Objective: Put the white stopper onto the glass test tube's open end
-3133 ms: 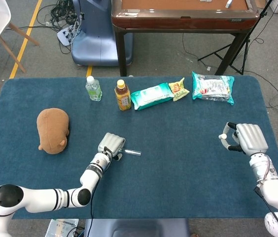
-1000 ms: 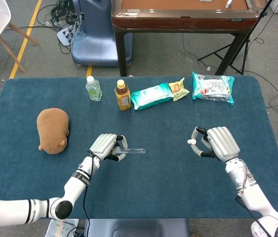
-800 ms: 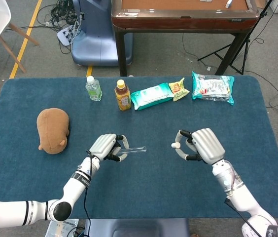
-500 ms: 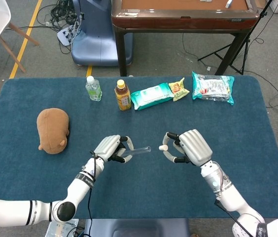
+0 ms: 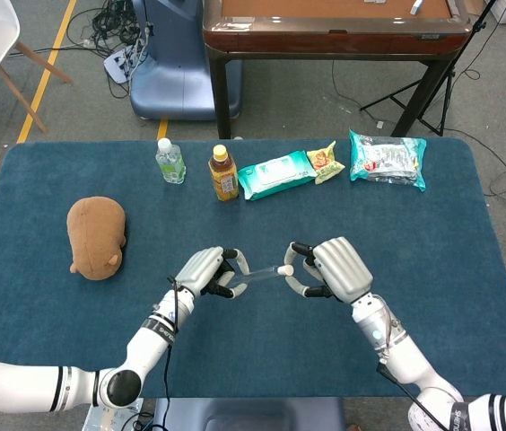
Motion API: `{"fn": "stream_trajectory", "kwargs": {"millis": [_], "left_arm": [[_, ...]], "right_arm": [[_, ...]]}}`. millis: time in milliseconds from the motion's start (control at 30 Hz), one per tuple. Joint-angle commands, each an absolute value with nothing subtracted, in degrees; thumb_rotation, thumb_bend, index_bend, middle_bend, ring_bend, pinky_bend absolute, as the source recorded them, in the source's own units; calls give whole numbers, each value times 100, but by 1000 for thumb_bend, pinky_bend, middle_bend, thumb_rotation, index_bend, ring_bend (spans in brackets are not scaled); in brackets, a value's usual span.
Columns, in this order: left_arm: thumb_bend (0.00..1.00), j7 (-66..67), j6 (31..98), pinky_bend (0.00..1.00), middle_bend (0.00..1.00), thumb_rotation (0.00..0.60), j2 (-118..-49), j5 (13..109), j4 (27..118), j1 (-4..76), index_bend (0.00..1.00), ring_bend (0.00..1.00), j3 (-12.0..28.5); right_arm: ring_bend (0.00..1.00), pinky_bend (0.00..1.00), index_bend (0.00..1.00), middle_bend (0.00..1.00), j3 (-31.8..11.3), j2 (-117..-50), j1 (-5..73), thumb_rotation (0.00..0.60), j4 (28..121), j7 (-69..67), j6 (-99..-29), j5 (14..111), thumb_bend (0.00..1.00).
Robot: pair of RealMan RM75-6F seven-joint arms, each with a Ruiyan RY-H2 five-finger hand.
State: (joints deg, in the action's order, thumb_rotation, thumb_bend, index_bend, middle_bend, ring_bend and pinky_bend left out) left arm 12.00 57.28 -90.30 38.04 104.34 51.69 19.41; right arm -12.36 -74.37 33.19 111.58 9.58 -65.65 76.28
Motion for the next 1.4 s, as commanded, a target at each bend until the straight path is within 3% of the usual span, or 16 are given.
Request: {"fn": "stream_trajectory", "kwargs": {"millis": [33, 1400], "left_arm": [[294, 1182, 5734, 1000, 944, 600, -9031, 3814, 10452, 5170, 633, 1000, 1935], [294, 954, 5635, 1000, 944, 600, -8984, 3678, 10441, 5254, 631, 1000, 1961]], "right_arm": [[1000, 1000, 590, 1000, -1240, -7467, 3339, 600, 11152, 1003, -6562, 7590, 353], [1000, 1000, 600, 1000, -1125, -7823, 3502, 600, 10997, 1178, -6522, 7511, 353]]}}
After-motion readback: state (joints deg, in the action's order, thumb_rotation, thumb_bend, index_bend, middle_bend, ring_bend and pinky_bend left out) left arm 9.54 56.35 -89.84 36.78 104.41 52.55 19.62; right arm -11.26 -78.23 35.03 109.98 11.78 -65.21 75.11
